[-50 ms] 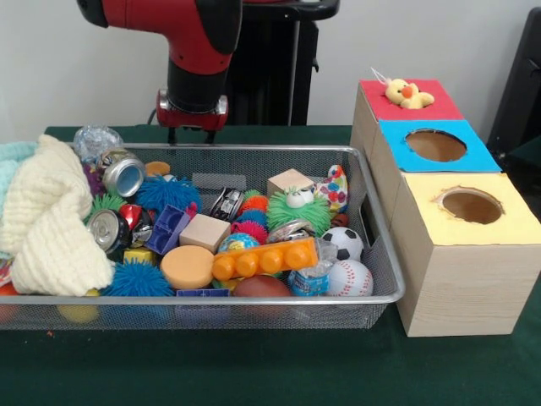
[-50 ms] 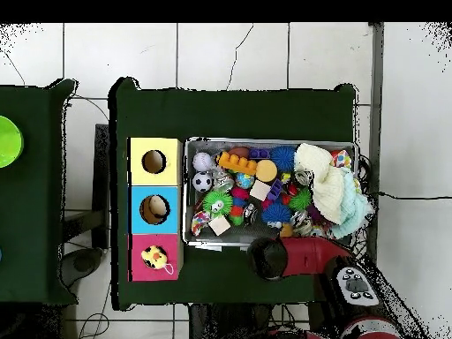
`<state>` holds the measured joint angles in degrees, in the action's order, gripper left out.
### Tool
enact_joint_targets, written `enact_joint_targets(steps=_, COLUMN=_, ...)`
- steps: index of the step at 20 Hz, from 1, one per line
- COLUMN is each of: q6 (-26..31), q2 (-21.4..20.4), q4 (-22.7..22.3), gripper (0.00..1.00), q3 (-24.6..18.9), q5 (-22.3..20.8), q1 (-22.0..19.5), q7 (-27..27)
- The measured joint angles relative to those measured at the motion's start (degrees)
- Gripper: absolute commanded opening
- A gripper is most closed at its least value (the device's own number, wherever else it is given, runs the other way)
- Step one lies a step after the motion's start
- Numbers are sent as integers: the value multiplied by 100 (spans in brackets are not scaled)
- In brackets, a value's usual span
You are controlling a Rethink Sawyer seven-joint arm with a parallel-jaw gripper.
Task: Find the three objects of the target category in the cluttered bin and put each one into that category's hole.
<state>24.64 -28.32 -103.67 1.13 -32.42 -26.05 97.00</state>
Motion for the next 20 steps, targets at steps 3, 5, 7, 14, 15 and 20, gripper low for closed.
enact_joint_targets(steps=3, q6=-82, q2=0, q4=-1, gripper=100, q3=0, q5=-137, q1=-29, q7=0)
enact_joint_targets(steps=5, q6=-64, q2=-40, q4=-17, gripper=100, q3=-8, q5=-149, q1=-77, q7=0)
enact_joint_targets(steps=7, q6=2, q2=-129, q4=-50, gripper=100, q3=-30, q5=-146, q1=-150, q7=0)
enact_joint_targets(steps=14, q6=1132, q2=-744, q4=-104, gripper=100, q3=-172, q5=39, q1=-380, q7=0)
enact_joint_targets(steps=15, q6=1236, q2=-788, q4=-104, gripper=100, q3=-184, q5=49, q1=-388, q7=0)
enact_joint_targets(steps=20, q6=1924, q2=-1200, q4=-104, gripper=100, q3=-439, q5=134, q1=-574, q7=0)
